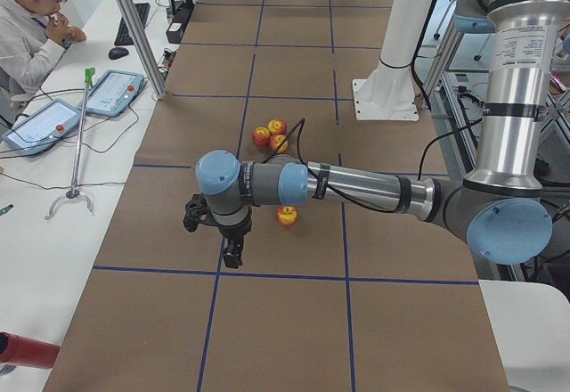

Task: Stack apples

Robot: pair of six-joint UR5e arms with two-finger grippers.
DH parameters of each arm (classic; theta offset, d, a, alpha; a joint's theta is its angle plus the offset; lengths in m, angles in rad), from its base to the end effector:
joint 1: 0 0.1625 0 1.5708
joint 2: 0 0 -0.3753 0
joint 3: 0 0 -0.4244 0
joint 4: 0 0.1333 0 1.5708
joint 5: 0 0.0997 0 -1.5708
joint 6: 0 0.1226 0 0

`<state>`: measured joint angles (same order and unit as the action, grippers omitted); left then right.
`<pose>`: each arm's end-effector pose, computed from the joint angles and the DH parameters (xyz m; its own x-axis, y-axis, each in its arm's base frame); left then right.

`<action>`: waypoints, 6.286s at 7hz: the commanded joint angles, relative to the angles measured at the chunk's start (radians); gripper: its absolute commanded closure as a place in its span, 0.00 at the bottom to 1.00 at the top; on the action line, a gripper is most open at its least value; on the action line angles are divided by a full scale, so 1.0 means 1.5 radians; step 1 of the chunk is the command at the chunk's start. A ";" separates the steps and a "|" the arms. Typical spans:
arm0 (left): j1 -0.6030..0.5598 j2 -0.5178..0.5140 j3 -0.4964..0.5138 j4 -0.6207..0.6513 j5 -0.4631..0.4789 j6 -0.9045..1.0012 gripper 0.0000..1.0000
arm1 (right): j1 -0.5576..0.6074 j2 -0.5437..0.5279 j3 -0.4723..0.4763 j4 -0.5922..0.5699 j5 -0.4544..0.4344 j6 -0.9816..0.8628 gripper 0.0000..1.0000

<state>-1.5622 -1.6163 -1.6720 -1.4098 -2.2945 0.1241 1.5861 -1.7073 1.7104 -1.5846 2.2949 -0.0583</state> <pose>-0.0475 -0.5357 0.5687 0.7426 0.1208 -0.6588 -0.1013 0.9925 0.0678 0.0593 -0.4712 0.6259 0.7485 -0.0397 0.6619 0.0284 0.9992 0.0279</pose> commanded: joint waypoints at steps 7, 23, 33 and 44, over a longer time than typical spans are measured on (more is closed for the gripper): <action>0.079 0.001 0.004 -0.080 -0.020 -0.018 0.00 | 0.000 0.000 0.000 0.000 0.000 0.000 0.00; 0.469 0.162 -0.074 -0.504 0.147 -0.594 0.00 | 0.000 0.000 0.000 0.000 0.000 0.000 0.00; 0.475 0.119 -0.012 -0.505 0.145 -0.589 0.42 | 0.000 0.000 0.000 0.000 0.000 0.000 0.00; 0.542 -0.235 -0.064 -0.237 0.115 -0.829 0.97 | 0.000 0.000 0.000 0.000 0.000 0.000 0.00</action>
<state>-0.7754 -1.9544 -1.7821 -1.7699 -2.1219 -1.1088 1.5861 -1.7073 1.7104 -1.5846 2.2949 -0.0583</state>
